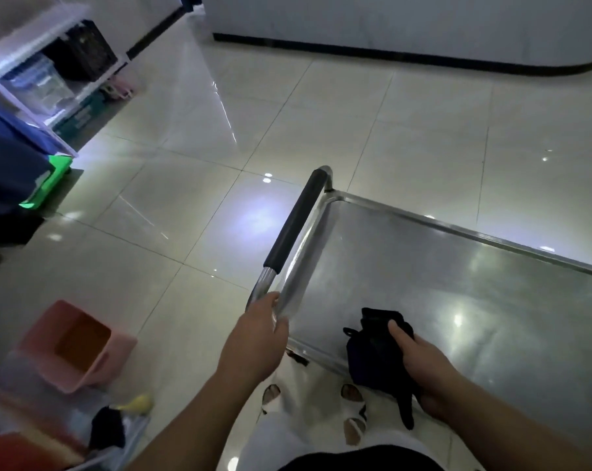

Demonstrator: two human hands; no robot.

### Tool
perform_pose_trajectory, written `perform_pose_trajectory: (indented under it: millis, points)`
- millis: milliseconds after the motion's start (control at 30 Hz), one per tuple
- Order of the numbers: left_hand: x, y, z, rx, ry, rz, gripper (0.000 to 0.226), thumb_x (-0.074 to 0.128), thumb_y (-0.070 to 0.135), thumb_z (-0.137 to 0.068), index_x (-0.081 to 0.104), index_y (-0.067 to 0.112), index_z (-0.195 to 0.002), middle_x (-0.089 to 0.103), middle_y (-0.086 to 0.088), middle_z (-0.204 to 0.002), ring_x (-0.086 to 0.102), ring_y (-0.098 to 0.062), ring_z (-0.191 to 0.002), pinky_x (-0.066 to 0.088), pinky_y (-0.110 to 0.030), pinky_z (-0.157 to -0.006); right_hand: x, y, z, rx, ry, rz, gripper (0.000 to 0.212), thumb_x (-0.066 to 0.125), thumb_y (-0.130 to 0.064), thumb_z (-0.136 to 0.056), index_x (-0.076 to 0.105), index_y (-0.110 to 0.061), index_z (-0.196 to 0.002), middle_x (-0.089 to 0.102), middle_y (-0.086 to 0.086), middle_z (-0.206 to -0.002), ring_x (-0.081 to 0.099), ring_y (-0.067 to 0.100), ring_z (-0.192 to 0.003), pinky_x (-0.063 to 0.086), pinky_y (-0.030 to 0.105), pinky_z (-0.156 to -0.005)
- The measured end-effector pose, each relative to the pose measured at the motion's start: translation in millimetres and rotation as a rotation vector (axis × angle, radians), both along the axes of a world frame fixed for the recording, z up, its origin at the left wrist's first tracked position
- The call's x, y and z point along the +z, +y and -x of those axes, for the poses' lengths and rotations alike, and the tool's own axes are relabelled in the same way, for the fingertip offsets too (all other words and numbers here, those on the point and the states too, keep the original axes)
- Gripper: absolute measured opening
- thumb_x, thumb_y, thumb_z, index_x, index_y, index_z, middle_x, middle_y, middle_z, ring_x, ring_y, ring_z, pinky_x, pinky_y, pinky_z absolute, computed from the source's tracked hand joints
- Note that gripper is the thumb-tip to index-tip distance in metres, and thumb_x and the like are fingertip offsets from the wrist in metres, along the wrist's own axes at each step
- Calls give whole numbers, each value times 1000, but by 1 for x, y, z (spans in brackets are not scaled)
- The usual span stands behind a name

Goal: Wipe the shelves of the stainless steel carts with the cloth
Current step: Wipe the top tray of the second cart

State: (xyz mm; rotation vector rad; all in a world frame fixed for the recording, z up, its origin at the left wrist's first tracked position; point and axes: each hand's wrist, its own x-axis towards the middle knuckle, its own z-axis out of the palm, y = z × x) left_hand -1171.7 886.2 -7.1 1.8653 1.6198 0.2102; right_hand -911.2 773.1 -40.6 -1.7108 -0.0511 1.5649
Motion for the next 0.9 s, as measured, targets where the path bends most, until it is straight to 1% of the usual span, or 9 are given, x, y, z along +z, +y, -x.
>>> perform_pose_trajectory:
  millis: [100, 200, 300, 400, 500, 600, 700, 800, 900]
  points:
    - [-6, 42, 1, -22, -9, -69, 45, 54, 41, -104, 48, 35, -148, 58, 12, -145, 62, -12, -123, 50, -32, -98, -4, 10, 8, -71, -7, 27, 34, 62, -55, -95, 67, -24, -110, 79, 2, -88, 77, 23, -77, 60, 32, -51]
    - [-15, 82, 4, -61, -37, -109, 38, 57, 39, -104, 53, 33, -141, 62, 10, -138, 61, -7, -111, 49, -26, -90, -8, 19, 23, -183, -25, 47, 38, 64, -55, -94, 68, -22, -112, 79, 7, -93, 77, 30, -80, 61, 38, -55]
    - [-24, 116, 10, -140, -84, -135, 37, 58, 36, -103, 52, 33, -139, 60, 12, -134, 55, -2, -107, 44, -19, -83, -12, 26, 46, -291, -96, 67, 45, 62, -62, -91, 68, -25, -116, 79, 6, -100, 77, 30, -87, 62, 40, -63]
    - [-36, 144, 11, -233, -111, -129, 41, 56, 36, -102, 47, 33, -142, 50, 10, -138, 57, -12, -117, 45, -27, -85, -17, 37, 72, -340, -181, 84, 51, 61, -66, -90, 69, -26, -120, 78, 4, -107, 75, 29, -95, 62, 44, -79]
    - [-49, 165, 6, -287, -80, -52, 55, 54, 42, -104, 34, 30, -154, 38, 4, -154, 55, -20, -130, 49, -35, -95, -17, 53, 100, -334, -315, 94, 39, 58, -73, -86, 68, -44, -110, 75, -7, -106, 72, 16, -94, 58, 30, -68]
    - [-58, 175, -8, -301, -90, 65, 65, 51, 49, -105, 21, 31, -160, 35, -1, -160, 55, -25, -133, 51, -45, -103, -24, 69, 121, -168, -549, 23, 25, 47, -83, -84, 59, -65, -97, 69, -22, -98, 68, 2, -90, 53, 22, -66]
    - [-66, 178, -20, -295, -157, 119, 63, 45, 49, -105, 17, 35, -160, 41, -3, -153, 57, -21, -121, 50, -38, -96, -49, 82, 144, 138, -873, -77, 33, 51, -62, -94, 58, -50, -124, 66, -22, -116, 61, 3, -109, 53, 28, -90]
    - [-74, 174, -28, -268, -196, 144, 60, 41, 47, -107, 12, 40, -158, 47, -2, -150, 60, -24, -118, 51, -40, -96, -85, 92, 176, 474, -1033, -26, 56, 53, -51, -100, 40, -36, -152, 44, -18, -154, 29, 8, -147, 24, 35, -121]
    - [-81, 170, -30, -247, -208, 132, 57, 39, 49, -108, 8, 47, -156, 49, -3, -151, 64, -28, -118, 56, -51, -99, -116, 98, 204, 752, -965, -69, 62, 37, -57, -102, 20, -41, -160, 13, -25, -166, -11, 1, -153, -5, 37, -126]
